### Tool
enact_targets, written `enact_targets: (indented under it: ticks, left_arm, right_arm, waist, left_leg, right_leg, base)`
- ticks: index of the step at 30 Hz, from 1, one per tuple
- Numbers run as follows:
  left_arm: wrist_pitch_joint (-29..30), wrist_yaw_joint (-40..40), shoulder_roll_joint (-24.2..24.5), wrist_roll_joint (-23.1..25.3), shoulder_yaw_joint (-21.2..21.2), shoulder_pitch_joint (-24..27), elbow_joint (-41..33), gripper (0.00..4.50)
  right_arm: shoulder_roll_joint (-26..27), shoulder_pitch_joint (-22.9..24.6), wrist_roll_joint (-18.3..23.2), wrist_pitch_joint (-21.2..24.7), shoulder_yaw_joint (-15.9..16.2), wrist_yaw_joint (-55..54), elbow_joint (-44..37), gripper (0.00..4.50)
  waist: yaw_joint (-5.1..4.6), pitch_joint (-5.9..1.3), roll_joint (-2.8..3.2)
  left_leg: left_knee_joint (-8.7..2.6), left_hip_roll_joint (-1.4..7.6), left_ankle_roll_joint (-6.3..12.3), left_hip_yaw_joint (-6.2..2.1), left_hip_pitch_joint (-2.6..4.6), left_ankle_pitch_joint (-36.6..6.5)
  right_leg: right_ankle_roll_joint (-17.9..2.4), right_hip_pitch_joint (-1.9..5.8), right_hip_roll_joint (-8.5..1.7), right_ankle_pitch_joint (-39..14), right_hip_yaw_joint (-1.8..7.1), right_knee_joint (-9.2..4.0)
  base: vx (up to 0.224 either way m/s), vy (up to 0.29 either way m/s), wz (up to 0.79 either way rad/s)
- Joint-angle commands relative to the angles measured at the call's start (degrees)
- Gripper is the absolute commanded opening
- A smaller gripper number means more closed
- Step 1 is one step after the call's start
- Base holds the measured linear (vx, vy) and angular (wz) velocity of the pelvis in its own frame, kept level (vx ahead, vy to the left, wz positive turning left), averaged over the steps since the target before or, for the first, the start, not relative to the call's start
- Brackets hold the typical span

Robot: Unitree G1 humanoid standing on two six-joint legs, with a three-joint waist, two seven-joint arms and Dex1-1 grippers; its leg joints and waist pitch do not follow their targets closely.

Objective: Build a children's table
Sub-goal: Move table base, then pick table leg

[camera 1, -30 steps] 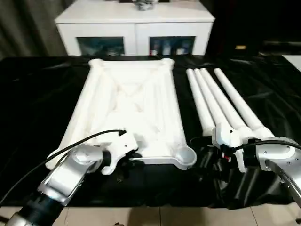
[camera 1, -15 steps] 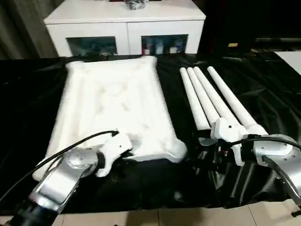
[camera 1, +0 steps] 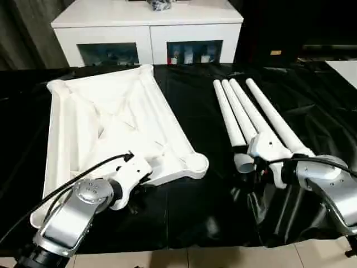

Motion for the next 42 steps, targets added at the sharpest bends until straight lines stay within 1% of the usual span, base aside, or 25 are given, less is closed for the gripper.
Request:
enact_targets:
  ticks: [1, 2, 4, 6, 8, 9, 11, 13, 14, 15, 16, 17, 18, 19, 20, 21, 22, 23, 24, 26, 27, 29, 32, 33, 42]
  left_arm:
    - [1.81, 3.01, 0.62, 2.83, -1.15, 0.74, 2.88, 0.69]
    - [1.95, 3.39, 0.58, 3.11, -1.14, 0.63, 2.96, 1.04]
    - [3.77, 3.04, 0.2, 1.96, 0.17, 0.08, 2.72, 1.39]
    - [4.37, 1.98, 0.82, 1.01, 0.98, -0.22, 1.94, 1.46]
    - [4.52, 1.64, 1.21, 0.79, 1.24, -0.39, 1.6, 1.77]
    - [4.33, 1.43, 1.63, 0.74, 1.46, -0.57, 1.26, 1.79]
    - [4.2, 0.4, 2.56, -0.02, 2.25, -0.97, 0.1, 1.82]
    - [3.55, -0.67, 3.28, -1.25, 3.92, -1.7, -1.58, 2.18]
    - [3.64, -1.12, 3.07, -2.31, 5.01, -2.07, -2.04, 2.18]
    - [3.67, -1.24, 3.0, -2.61, 5.3, -2.16, -2.16, 2.18]
    - [2.44, -1.76, 2.87, -3.42, 6.13, -2.59, -2.31, 2.18]
    - [2.02, -2.7, 2.67, -4.94, 7.36, -3.31, -2.81, 2.18]
    - [2.03, -2.9, 2.63, -5.3, 7.65, -3.52, -2.95, 2.18]
    - [1.45, -3.07, 2.64, -5.45, 7.81, -3.69, -3.01, 2.18]
    - [0.3, -3.9, 2.58, -6.63, 8.49, -4.38, -3.73, 2.18]
    - [0.18, -4.21, 2.54, -7.19, 8.68, -4.6, -4.12, 2.18]
    - [-0.17, -4.52, 2.61, -7.64, 8.71, -4.73, -4.4, 2.18]
    - [-1.24, -5.13, 2.74, -8.09, 8.62, -4.68, -4.82, 2.18]
    - [-3.21, -7.04, 2.86, -9.5, 8.45, -4.32, -6.49, 2.18]
    - [-3.76, -7.86, 2.73, -10.25, 8.48, -4.14, -7.37, 2.18]
    - [-3.37, -8.77, 2.29, -11.74, 8.62, -3.87, -8.81, 2.18]
    - [-3.22, -9.02, 2.01, -12.34, 8.39, -3.65, -9.72, 2.18]
    - [-3.06, -9.68, 1.89, -13.32, 7.92, -3.28, -10.98, 2.18]
    - [-2.94, -9.99, 2.07, -13.57, 7.58, -3.13, -11.58, 2.18]
    - [-3.96, -10.65, 2.38, -14.4, 7.0, -3.99, -11.69, 2.18]
  right_arm:
    - [1.09, -1.47, -0.77, 0.01, -1.49, -2.32, 0.94, 4.5]
    - [1.58, -1.78, -1.0, 0.29, -1.8, -3.34, 1.16, 4.5]
    - [4.85, -4.01, -0.92, 4.18, -3.5, -8.75, 2.8, 4.5]
    - [7.3, -6.05, 0.36, 8.38, -4.64, -11.14, 4.63, 4.5]
    - [8.15, -7.02, 0.51, 9.82, -4.8, -11.96, 5.58, 4.5]
    - [9.0, -8.13, 0.55, 10.91, -4.96, -12.78, 6.88, 4.5]
    - [10.9, -11.46, -0.7, 11.93, -4.87, -15.36, 11.48, 4.5]
    - [13.37, -17.13, -3.03, 12.62, -5.13, -20.25, 19.92, 4.5]
    - [14.37, -19.45, -3.86, 12.37, -5.56, -22.52, 23.52, 4.5]
    - [14.63, -20.05, -4.07, 12.3, -5.68, -23.11, 24.45, 4.5]
    - [15.25, -22.28, -4.99, 12.25, -5.73, -24.99, 28.05, 4.5]
    - [15.95, -25.38, -6.01, 12.54, -5.36, -26.56, 32.93, 4.5]
    - [16.11, -26.16, -6.19, 12.63, -5.27, -26.84, 34.13, 4.5]
    - [16.29, -26.81, -6.13, 12.99, -5.29, -26.86, 35.17, 4.5]
    - [17.0, -29.41, -5.7, 14.63, -5.25, -26.34, 39.44, 4.5]
    - [17.25, -30.29, -5.45, 15.29, -5.21, -25.95, 40.95, 4.5]
    - [17.41, -31.05, -5.47, 15.68, -4.97, -25.67, 42.39, 4.5]
    - [17.55, -31.59, -5.47, 16.03, -4.52, -24.76, 43.57, 4.5]
    - [17.79, -32.99, -6.27, 16.84, -3.64, -24.02, 46.77, 4.5]
    - [18.01, -33.69, -6.36, 17.41, -3.61, -23.73, 48.37, 4.5]
    - [18.54, -35.38, -7.2, 17.03, -3.65, -24.07, 52.52, 4.5]
    - [18.75, -36.18, -8.11, 16.29, -3.76, -26.04, 55.02, 4.5]
    - [18.94, -36.91, -8.47, 15.62, -4.36, -28.21, 57.12, 4.5]
    - [19.06, -37.2, -8.21, 15.6, -4.86, -28.58, 57.85, 4.5]
    - [19.21, -39.64, -7.45, 16.03, -7.07, -28.96, 64.15, 4.5]
  waist:
    - [0.58, -2.56, -1.01]
    - [0.57, -2.55, -0.99]
    - [0.54, -2.55, -0.98]
    - [0.41, -2.62, -0.92]
    - [0.4, -2.63, -0.75]
    - [0.5, -2.67, -0.65]
    - [0.38, -2.93, -0.67]
    - [0.23, -3.24, -0.62]
    - [0.22, -3.34, -0.57]
    - [0.35, -3.7, -0.48]
    - [0.58, -3.73, -0.49]
    - [0.72, -3.67, -0.77]
    - [0.91, -3.64, -0.59]
    - [1.48, -3.5, -0.53]
    - [1.69, -3.51, -0.54]
    - [1.79, -3.53, -0.83]
    - [1.99, -3.49, -0.66]
    - [2.06, -3.5, -0.75]
    - [2.25, -3.59, -1.19]
    - [2.41, -3.62, -1.06]
    - [2.48, -3.74, -1.4]
    - [2.48, -3.48, -1.2]
    - [2.59, -3.41, -1.39]
    - [2.53, -3.34, -1.42]
    - [2.54, -3.23, -1.43]
  left_leg:
    - [-4.59, 3.9, 5.3, -1.46, 0.14, -4.85]
    - [-4.63, 3.91, 5.15, -1.49, 0.14, -4.96]
    - [-4.67, 3.86, 4.65, -1.43, 0.22, -4.84]
    - [-4.68, 3.68, 4.12, -1.41, 0.3, -4.61]
    - [-4.72, 3.65, 3.47, -1.41, 0.35, -5.16]
    - [-4.7, 3.69, 3.04, -1.39, 0.4, -5.46]
    - [-4.6, 3.58, 2.84, -1.43, 0.26, -3.77]
    - [-4.25, 3.25, 2.91, -1.31, 0.15, -0.88]
    - [-4.14, 3.18, 2.85, -1.24, 0.22, -0.09]
    - [-3.85, 3.03, 3.13, -1.14, 0.1, 2.27]
    - [-3.79, 3.1, 3.5, -1.07, 0.11, 3.11]
    - [-3.71, 3.07, 4.25, -0.94, -0.02, 4.1]
    - [-3.75, 3.01, 4.12, -0.9, 0.08, 3.12]
    - [-3.77, 3.33, 3.75, -0.78, 0.2, 1.87]
    - [-3.78, 3.37, 3.71, -0.78, 0.24, 1.68]
    - [-3.91, 3.37, 3.61, -0.77, 0.23, 1.47]
    - [-3.85, 3.41, 3.42, -0.7, 0.38, 1.22]
    - [-3.86, 3.49, 3.11, -0.71, 0.22, 1.68]
    - [-3.81, 3.48, 3.31, -0.71, 0.06, 2.92]
    - [-3.75, 3.5, 3.44, -0.65, 0.09, 3.51]
    - [-3.66, 3.54, 3.44, -0.54, 0.03, 3.99]
    - [-3.77, 3.54, 3.13, -0.45, 0.08, 3.02]
    - [-3.9, 3.71, 1.31, -0.16, 0.25, 1.27]
    - [-4.03, 3.72, 0.26, -0.03, 0.32, -0.36]
    - [-4.03, 3.72, -0.94, 0.13, 0.25, -2.43]
  right_leg:
    - [-15.55, 1.88, -4.9, -3.95, 2.65, -4.52]
    - [-15.55, 1.88, -4.93, -4.15, 2.68, -4.51]
    - [-15.47, 1.86, -4.87, -4.13, 2.72, -4.52]
    - [-15.74, 1.84, -4.74, -3.9, 2.69, -4.41]
    - [-15.87, 1.81, -4.68, -4.2, 2.63, -4.38]
    - [-15.79, 1.79, -4.71, -4.08, 2.66, -4.34]
    - [-16.09, 1.95, -4.64, -1.42, 2.6, -3.99]
    - [-17.09, 1.95, -4.56, 2.46, 2.47, -3.59]
    - [-17.43, 1.89, -4.59, 3.34, 2.49, -3.45]
    - [-17.88, 1.94, -4.41, 6.58, 2.47, -3.09]
    - [-17.83, 1.95, -4.37, 8.25, 2.45, -3.01]
    - [-18.18, 1.83, -4.34, 9.92, 2.44, -2.8]
    - [-18.74, 1.66, -4.34, 8.5, 2.3, -2.86]
    - [-18.36, 1.69, -4.42, 7.46, 2.38, -2.95]
    - [-18.35, 1.66, -4.43, 7.41, 2.38, -2.91]
    - [-18.51, 1.71, -4.37, 7.21, 2.34, -2.77]
    - [-18.46, 1.54, -4.39, 7.04, 2.35, -2.83]
    - [-18.4, 1.73, -4.4, 7.73, 2.35, -2.65]
    - [-18.19, 1.95, -4.43, 9.4, 2.32, -2.43]
    - [-18.27, 1.83, -4.54, 9.85, 2.3, -2.41]
    - [-18.48, 1.84, -4.6, 10.25, 2.3, -2.15]
    - [-18.51, 1.67, -4.55, 8.49, 2.29, -2.42]
    - [-17.82, 1.59, -4.49, 6.72, 2.37, -2.53]
    - [-17.43, 1.6, -4.41, 5.37, 2.41, -2.64]
    - [-17.22, 1.59, -4.37, 3.71, 2.57, -2.7]
  base:
    - [0.0, 0.0, 0.0]
    - [0.0, 0.0, 0.0]
    - [0.0, 0.0, 0.0]
    - [0.0, 0.0, 0.0]
    - [0.0, 0.0, 0.0]
    - [0.0, 0.0, 0.0]
    - [0.0, 0.0, 0.0]
    - [0.0, 0.0, 0.0]
    - [0.0, 0.0, 0.0]
    - [0.0, 0.0, 0.0]
    - [0.0, 0.0, 0.0]
    - [0.0, 0.0, 0.0]
    - [0.0, 0.0, 0.0]
    - [0.0, 0.0, 0.0]
    - [0.0, 0.0, 0.0]
    - [0.0, 0.0, 0.0]
    - [0.0, 0.0, 0.0]
    - [0.0, 0.0, 0.0]
    - [0.0, 0.0, 0.0]
    - [0.0, 0.0, 0.0]
    - [0.0, 0.0, 0.0]
    - [0.0, 0.0, 0.0]
    - [0.0, 0.0, 0.0]
    - [0.0, 0.0, 0.0]
    - [0.0, 0.0, 0.0]
